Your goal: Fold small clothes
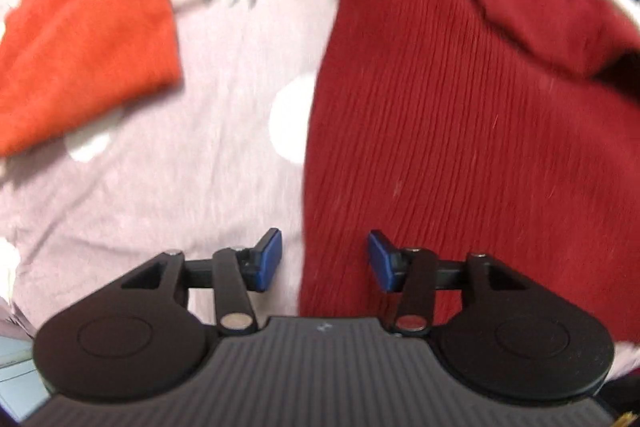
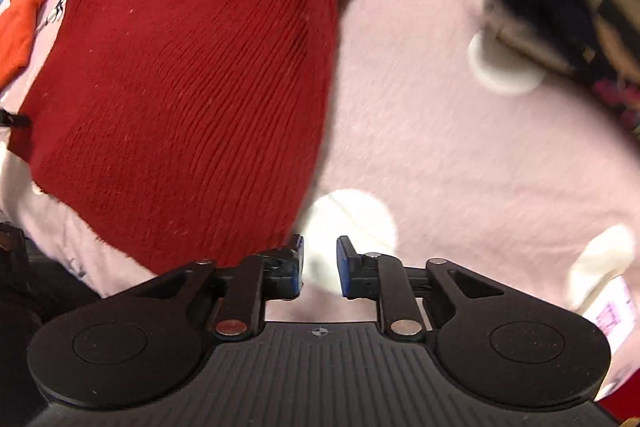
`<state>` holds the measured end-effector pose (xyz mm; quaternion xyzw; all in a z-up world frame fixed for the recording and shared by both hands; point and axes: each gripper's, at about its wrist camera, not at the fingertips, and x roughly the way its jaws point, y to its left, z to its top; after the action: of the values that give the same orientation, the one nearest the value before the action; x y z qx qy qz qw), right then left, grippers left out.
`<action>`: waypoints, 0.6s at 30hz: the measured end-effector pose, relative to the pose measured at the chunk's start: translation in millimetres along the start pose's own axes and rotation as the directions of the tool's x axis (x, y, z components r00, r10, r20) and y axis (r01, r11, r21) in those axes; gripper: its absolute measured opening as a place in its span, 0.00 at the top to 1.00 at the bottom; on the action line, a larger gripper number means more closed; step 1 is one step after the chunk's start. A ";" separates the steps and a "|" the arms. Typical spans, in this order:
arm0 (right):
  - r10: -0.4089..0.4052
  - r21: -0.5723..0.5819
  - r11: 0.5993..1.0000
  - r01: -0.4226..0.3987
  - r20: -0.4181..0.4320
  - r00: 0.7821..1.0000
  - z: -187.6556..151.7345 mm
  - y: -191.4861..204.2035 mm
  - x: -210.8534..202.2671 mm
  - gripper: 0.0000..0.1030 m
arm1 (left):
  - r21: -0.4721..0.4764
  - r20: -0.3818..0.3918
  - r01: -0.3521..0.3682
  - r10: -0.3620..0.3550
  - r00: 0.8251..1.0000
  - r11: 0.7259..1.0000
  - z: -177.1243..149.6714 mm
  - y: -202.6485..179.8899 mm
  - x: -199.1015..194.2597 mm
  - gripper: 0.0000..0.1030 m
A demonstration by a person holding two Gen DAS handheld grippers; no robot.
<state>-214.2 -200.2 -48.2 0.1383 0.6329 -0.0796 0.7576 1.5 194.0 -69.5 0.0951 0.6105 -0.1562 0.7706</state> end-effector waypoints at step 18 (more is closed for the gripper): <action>-0.066 -0.010 0.997 0.072 0.273 0.960 125.1 11.1 28.6 0.04 | 0.037 0.194 0.101 -0.106 0.975 0.994 149.7 -129.5 60.8 0.26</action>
<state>-88.3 -227.0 -55.0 0.0964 0.5277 -0.1180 0.8356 104.2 15.1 -87.3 0.0577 0.5339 -0.2128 0.8163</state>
